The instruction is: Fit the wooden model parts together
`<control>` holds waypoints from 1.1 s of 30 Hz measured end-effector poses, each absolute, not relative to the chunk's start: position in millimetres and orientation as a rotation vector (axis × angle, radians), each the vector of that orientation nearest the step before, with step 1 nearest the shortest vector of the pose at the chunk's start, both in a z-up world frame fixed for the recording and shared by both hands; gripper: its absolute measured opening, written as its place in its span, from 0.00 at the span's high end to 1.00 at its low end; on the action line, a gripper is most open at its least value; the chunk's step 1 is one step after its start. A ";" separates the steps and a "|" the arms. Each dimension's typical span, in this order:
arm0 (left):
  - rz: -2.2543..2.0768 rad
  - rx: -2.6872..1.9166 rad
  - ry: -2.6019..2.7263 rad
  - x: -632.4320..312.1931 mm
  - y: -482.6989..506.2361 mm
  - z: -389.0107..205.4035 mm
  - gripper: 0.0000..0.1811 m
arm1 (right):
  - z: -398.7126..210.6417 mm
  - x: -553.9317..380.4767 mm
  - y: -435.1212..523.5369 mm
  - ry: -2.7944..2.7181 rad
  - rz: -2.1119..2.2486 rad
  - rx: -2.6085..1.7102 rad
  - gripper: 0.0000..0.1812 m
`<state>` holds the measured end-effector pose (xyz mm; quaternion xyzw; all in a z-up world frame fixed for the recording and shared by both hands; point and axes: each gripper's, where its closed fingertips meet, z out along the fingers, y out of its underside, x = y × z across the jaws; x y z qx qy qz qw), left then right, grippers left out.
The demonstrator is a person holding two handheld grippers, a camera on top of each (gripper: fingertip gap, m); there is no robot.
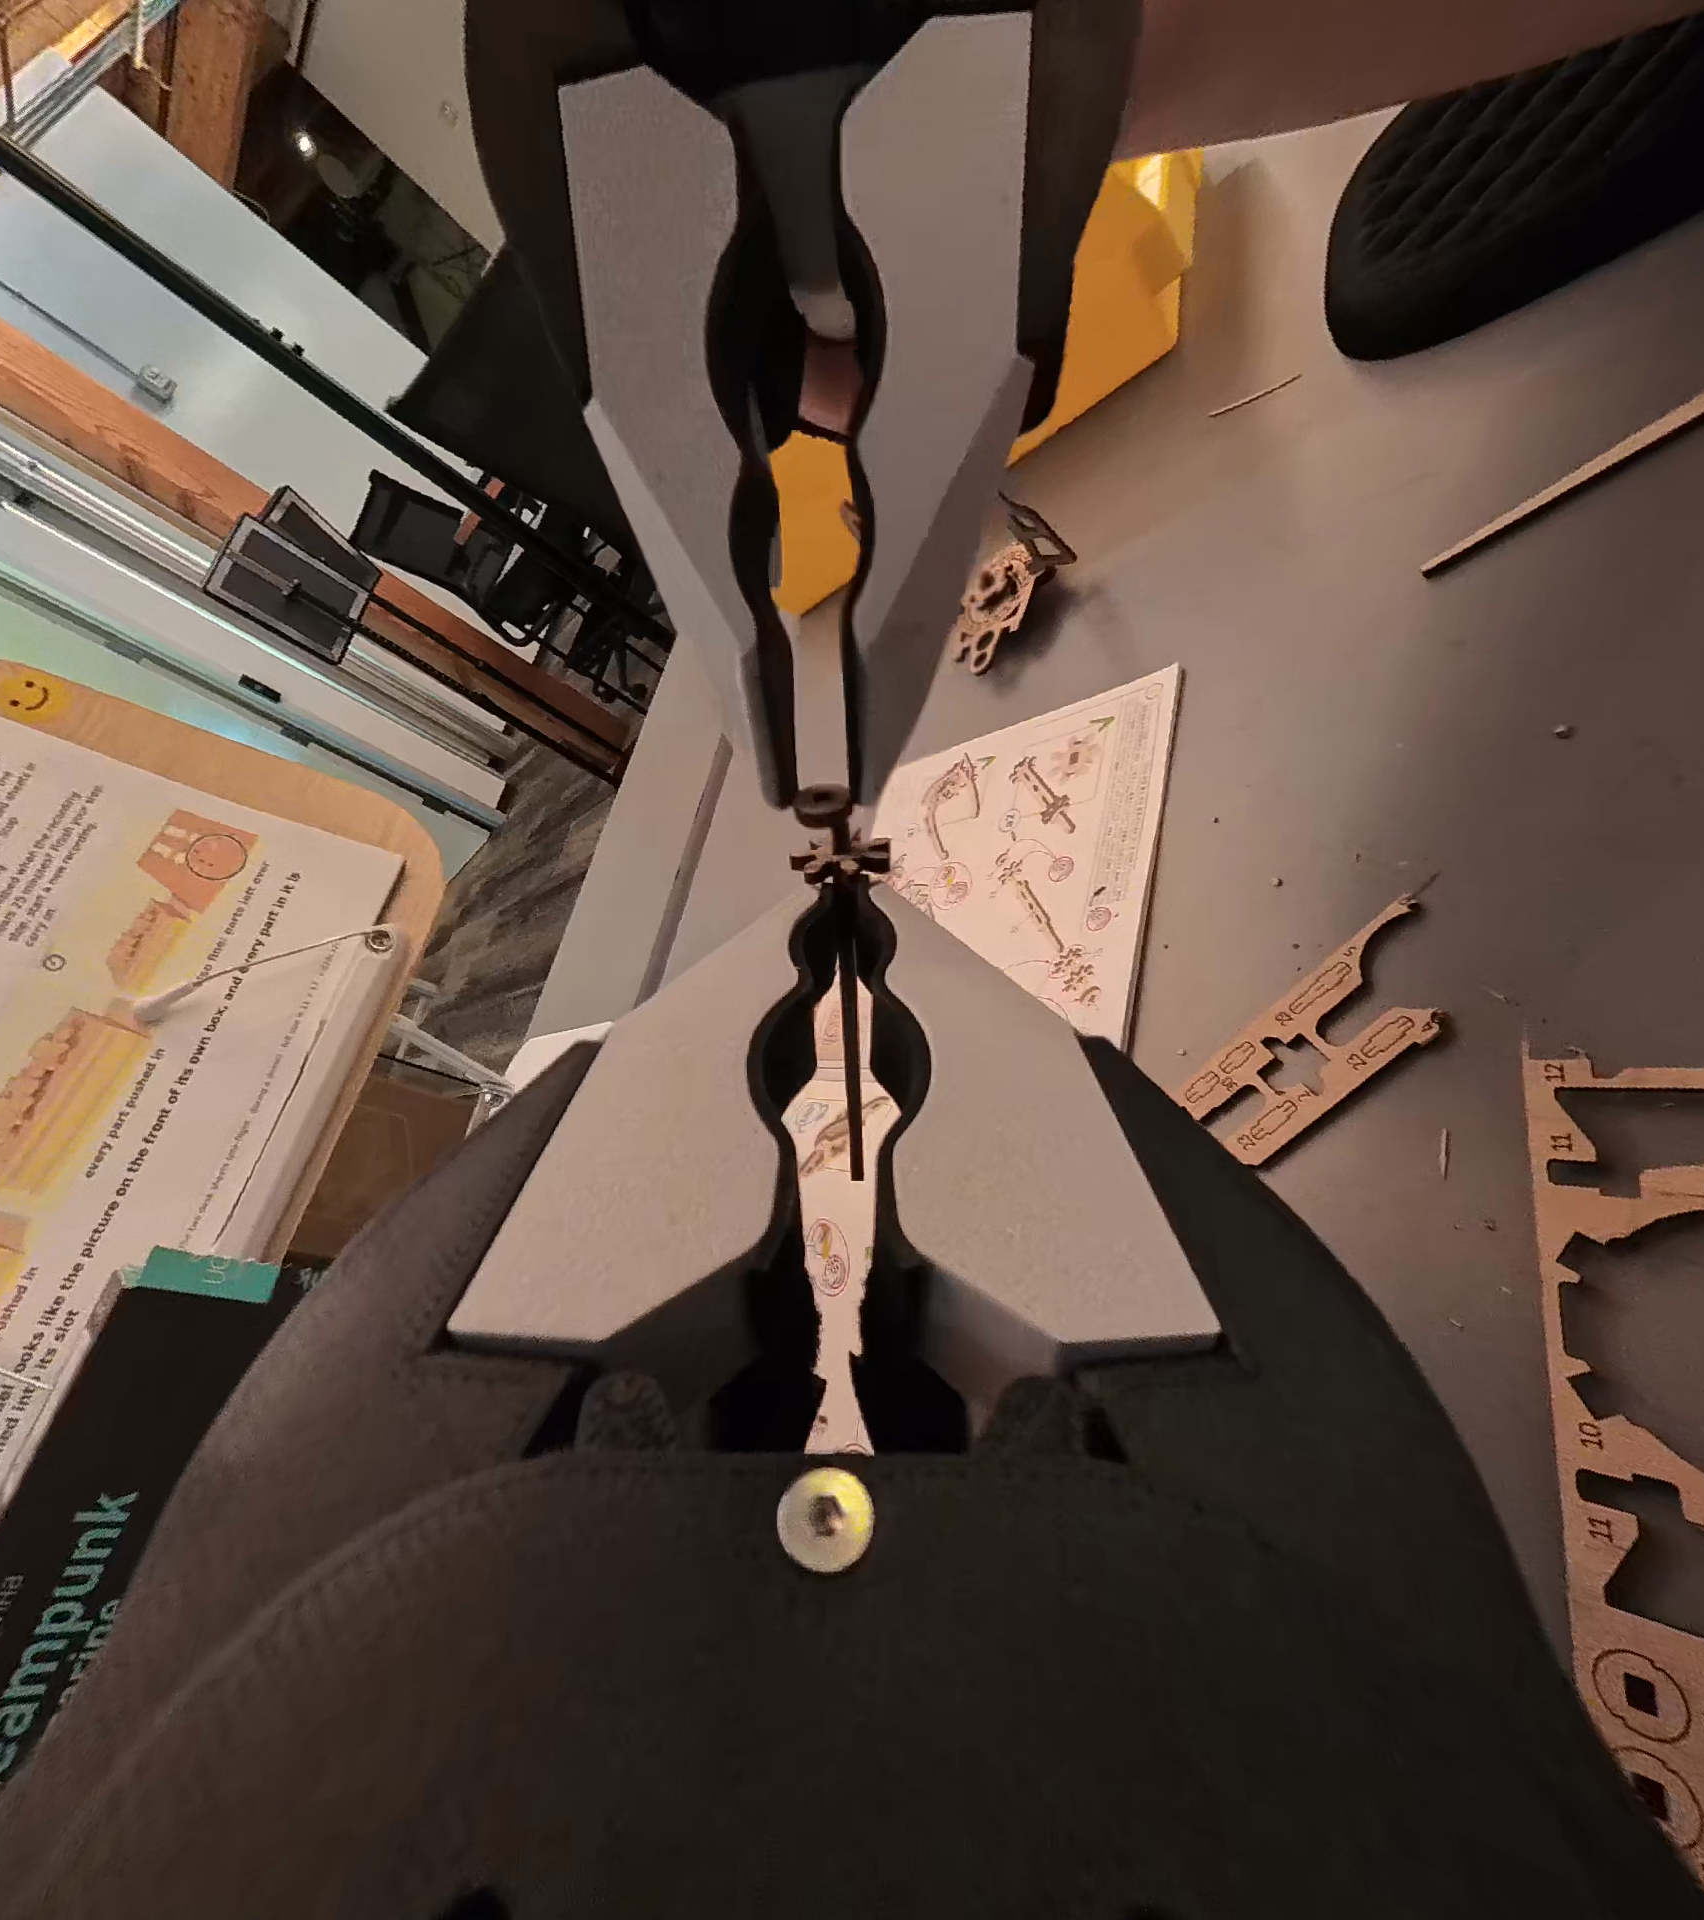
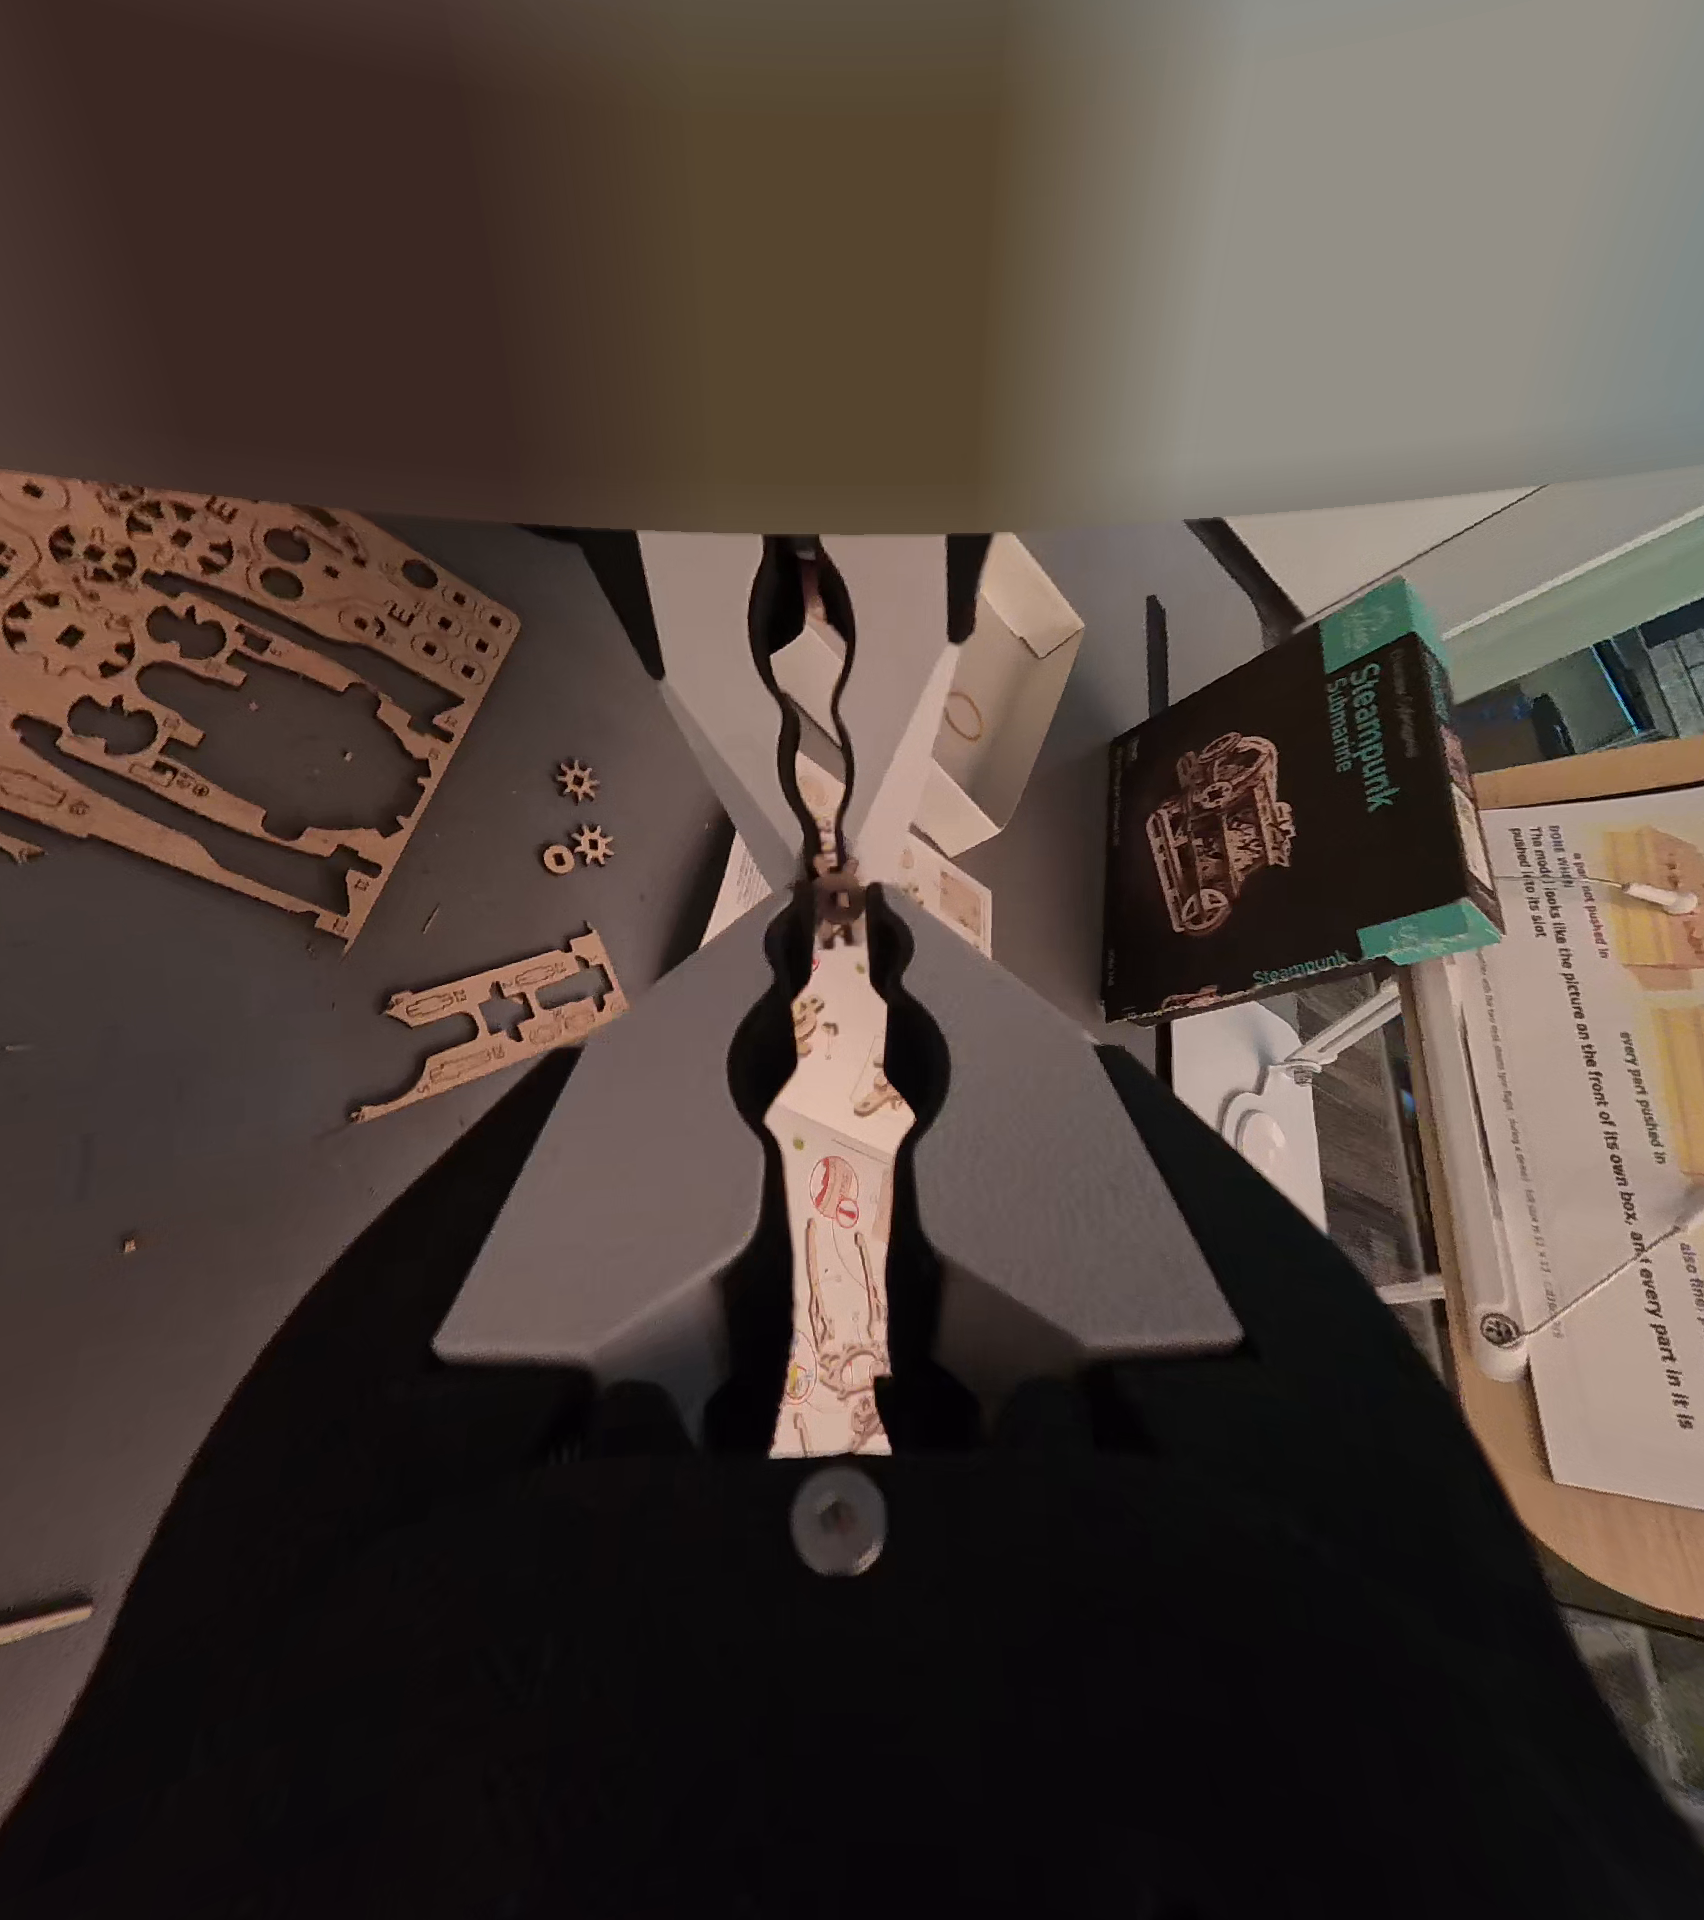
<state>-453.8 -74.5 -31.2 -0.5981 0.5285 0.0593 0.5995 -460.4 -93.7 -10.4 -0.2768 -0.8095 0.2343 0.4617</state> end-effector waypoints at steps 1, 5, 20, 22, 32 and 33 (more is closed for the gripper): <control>0.145 -1.385 1.218 -454.4 -74.4 -28.5 1.00 | -5.3 -459.8 -92.3 -1.971 0.601 -0.689 0.95; 0.150 -1.414 1.183 -459.1 -71.9 -23.0 1.00 | 21.8 -452.4 -84.8 -1.873 0.691 -0.717 0.96; 0.103 -1.472 1.176 -461.6 -69.2 -31.4 1.00 | 18.4 -453.2 -75.8 -1.872 0.671 -0.779 0.95; 0.093 -1.474 1.171 -461.3 -69.4 -31.1 1.00 | 18.6 -452.8 -74.9 -1.869 0.670 -0.780 0.95; 0.087 -1.495 1.168 -461.8 -67.6 -35.9 1.00 | 14.1 -454.3 -76.5 -1.878 0.703 -0.795 0.95; 0.089 -1.496 1.168 -462.0 -67.5 -36.1 1.00 | 11.6 -455.4 -77.7 -1.886 0.700 -0.796 0.95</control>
